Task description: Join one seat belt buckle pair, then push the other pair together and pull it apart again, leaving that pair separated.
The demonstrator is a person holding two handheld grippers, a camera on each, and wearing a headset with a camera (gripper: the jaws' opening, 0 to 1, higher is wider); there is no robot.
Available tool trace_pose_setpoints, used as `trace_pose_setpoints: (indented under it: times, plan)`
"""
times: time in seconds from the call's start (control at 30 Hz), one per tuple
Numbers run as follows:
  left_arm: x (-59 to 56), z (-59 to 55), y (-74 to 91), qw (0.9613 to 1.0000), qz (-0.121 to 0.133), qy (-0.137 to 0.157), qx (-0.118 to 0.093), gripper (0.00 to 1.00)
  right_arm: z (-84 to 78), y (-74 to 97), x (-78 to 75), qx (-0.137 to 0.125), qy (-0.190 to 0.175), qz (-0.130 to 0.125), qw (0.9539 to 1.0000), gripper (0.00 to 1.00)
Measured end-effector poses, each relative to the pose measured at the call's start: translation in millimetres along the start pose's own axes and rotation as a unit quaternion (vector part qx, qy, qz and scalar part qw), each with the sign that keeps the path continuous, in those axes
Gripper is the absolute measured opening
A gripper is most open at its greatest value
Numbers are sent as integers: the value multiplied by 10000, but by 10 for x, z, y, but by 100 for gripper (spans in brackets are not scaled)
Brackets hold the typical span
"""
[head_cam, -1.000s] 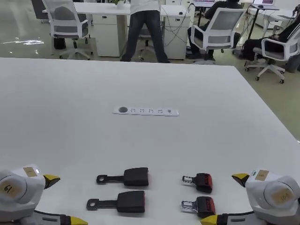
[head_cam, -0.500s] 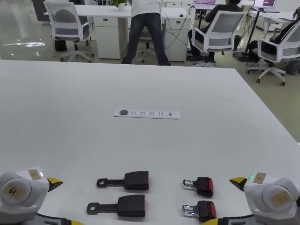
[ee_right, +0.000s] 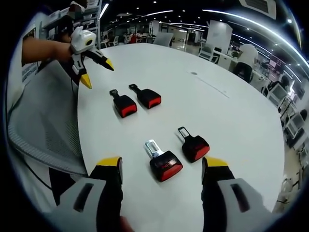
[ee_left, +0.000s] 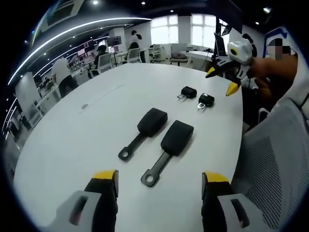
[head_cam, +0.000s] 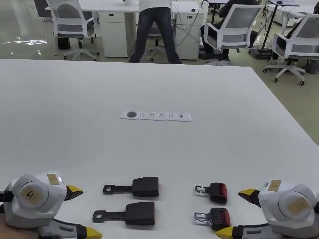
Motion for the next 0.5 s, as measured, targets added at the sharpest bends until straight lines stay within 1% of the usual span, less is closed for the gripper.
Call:
trace_pose_setpoints:
  times: [0.1,0.23,0.27,0.3,0.37,0.43,0.47,0.5]
  plan:
    - [3,93,-73,9998,-111,-176,19,69,-14,-38,9,30,69,129,9999,62]
    - [45,162,-153,9989,-241,-390,96,69,-9,-66,23,2,199,230,9995,58]
    - [43,188,-179,9987,-277,-423,102,68,-6,-75,28,4,229,285,9993,56]
    - [42,217,-208,9983,-322,-466,114,67,-11,-99,25,14,245,278,9993,56]
    - [24,265,-260,9975,-410,-562,141,66,-21,-129,20,41,358,301,9989,55]
    - [33,291,-297,9968,-450,-637,166,66,-25,-148,13,106,520,331,9980,55]
    - [31,323,-321,9962,-491,-689,184,66,-39,-162,5,152,607,360,9974,55]
    - [33,338,-340,9958,-520,-728,198,66,-50,-175,-1,167,640,380,9971,53]
Point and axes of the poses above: the centre of the closed fingertips' face, and the gripper's own axes: y roughly backward along the fingers, x roughly to its left, z roughly out of its top, the point moved 8 cm from there along y, roughly backward along the fingers, and after that the axes turned 9 degrees about -z, right-handed, at the moved point
